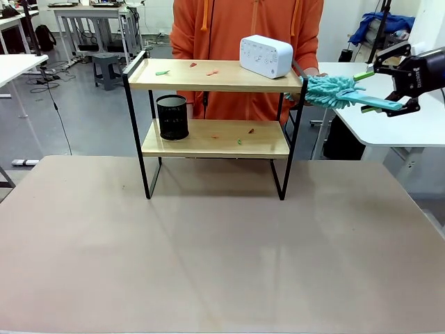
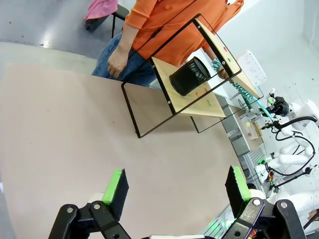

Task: Clean the shelf.
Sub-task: Pick up the Duster from the human.

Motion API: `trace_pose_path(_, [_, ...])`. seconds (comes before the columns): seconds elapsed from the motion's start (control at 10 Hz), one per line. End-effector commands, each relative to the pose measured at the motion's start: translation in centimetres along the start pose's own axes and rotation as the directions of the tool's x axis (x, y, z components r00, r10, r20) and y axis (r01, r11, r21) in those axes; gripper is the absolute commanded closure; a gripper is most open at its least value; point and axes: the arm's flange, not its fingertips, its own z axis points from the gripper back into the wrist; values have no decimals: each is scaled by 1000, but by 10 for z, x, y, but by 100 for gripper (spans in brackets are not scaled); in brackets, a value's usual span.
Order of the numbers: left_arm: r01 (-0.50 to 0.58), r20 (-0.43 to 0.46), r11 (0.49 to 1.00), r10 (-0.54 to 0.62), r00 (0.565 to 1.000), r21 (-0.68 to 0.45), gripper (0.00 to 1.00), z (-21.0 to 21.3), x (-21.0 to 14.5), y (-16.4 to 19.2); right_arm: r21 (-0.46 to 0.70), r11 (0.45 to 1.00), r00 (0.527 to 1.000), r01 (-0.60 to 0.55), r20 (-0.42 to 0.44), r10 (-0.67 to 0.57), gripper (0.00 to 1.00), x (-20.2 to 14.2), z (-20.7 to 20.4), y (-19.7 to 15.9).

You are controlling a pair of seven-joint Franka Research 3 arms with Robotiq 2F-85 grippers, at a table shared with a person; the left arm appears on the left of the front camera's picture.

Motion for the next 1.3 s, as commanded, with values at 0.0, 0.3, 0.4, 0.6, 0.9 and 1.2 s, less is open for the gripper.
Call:
trace_pose_path(0.0, [22, 15, 1000, -22, 1000, -12, 0, -2, 0, 1, 25, 999, 999, -42, 3, 42, 63, -6, 3, -2])
trace_pose_path(0.3, [22, 15, 1000, -22, 1000, -12, 0, -2, 0, 1, 28, 999, 999, -40, -13, 41, 100, -5, 1, -4])
trace_pose_path(0.4, [22, 15, 1000, -22, 1000, -12, 0, -2, 0, 1, 25, 999, 999, -36, -22, 37, 100, -5, 0, -7])
trace_pose_path(0.6, [22, 15, 1000, -22, 1000, -12, 0, -2, 0, 1, 26, 999, 999, -44, -29, 44, 100, -6, 3, -8])
trace_pose_path(0.9, [22, 15, 1000, -22, 1000, -12, 0, -2, 0, 1, 47, 996, 996, -80, -40, 82, 100, -14, 17, -8])
trace_pose_path(1.2, [22, 15, 1000, -22, 1000, -12, 0, -2, 0, 1, -41, 951, 952, -305, -39, 304, 100, -89, 103, -6])
